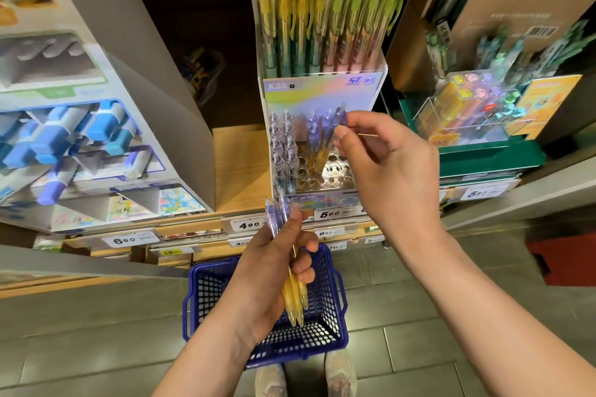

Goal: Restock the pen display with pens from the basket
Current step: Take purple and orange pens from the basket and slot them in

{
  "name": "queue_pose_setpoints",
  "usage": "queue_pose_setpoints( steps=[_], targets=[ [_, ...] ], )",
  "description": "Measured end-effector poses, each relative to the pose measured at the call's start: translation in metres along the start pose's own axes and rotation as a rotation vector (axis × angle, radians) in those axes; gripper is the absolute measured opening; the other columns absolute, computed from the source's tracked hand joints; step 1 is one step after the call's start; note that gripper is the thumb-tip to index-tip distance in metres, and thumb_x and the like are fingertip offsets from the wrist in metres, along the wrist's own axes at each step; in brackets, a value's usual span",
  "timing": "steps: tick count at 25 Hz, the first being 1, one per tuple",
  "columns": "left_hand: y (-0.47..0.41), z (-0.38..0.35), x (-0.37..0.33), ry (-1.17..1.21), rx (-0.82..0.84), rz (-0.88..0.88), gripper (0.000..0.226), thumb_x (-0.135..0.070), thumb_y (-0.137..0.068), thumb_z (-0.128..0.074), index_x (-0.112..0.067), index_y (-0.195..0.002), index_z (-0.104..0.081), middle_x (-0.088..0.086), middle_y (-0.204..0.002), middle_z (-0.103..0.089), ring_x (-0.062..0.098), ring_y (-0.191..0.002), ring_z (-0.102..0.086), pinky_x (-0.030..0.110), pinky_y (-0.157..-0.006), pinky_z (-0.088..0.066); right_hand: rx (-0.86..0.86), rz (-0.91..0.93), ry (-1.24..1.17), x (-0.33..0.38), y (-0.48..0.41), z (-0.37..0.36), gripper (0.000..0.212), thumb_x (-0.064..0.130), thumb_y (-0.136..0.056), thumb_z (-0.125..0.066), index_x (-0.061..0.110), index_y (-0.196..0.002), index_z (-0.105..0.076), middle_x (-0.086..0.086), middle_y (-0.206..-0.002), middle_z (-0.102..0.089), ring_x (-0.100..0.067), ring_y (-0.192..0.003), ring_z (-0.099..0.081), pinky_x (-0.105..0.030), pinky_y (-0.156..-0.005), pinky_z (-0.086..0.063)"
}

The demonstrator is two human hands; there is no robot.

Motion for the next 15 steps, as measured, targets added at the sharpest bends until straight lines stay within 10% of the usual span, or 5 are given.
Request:
queue_pose_setpoints(
  steps=[5,15],
  targets=[
    [0.0,0.002,0.0,0.023,-0.023,0.021,0.03,-0.026,-0.102,-0.06,-0.01,-0.127,-0.056,0.008,-0.07,-0.06,0.013,-0.048,-0.034,0.024,-0.042,-0.034,0.069,0.108,0.194,-0.004,0.004,-0.014,0.012,0.017,-0.089,-0.076,0.014,-0.1,-0.078,0.005,-0.086,-0.075,-0.004,-0.075,-0.068,-0.012,-0.074,-0.054],
    [0.003,-0.003,-0.005,0.054,0.069,-0.017,0.011,-0.02,-0.103,-0.055,-0.011,-0.11,-0.053,0.012,-0.076,-0.062,0.014,-0.049,-0.041,0.026,-0.046,-0.04,0.144,0.152,0.288,-0.017,0.008,-0.021,0.009,0.02,-0.09,-0.075,0.015,-0.097,-0.077,0.004,-0.08,-0.074,-0.006,-0.069,-0.067,-0.026,-0.068,-0.055]
  ],
)
Point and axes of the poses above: each hand's wrist, its own y-axis away from the middle knuckle, its own z-axis out of the back of the hand, x = y × z, the point moved 4 cm from there along -y, towards the middle knuckle
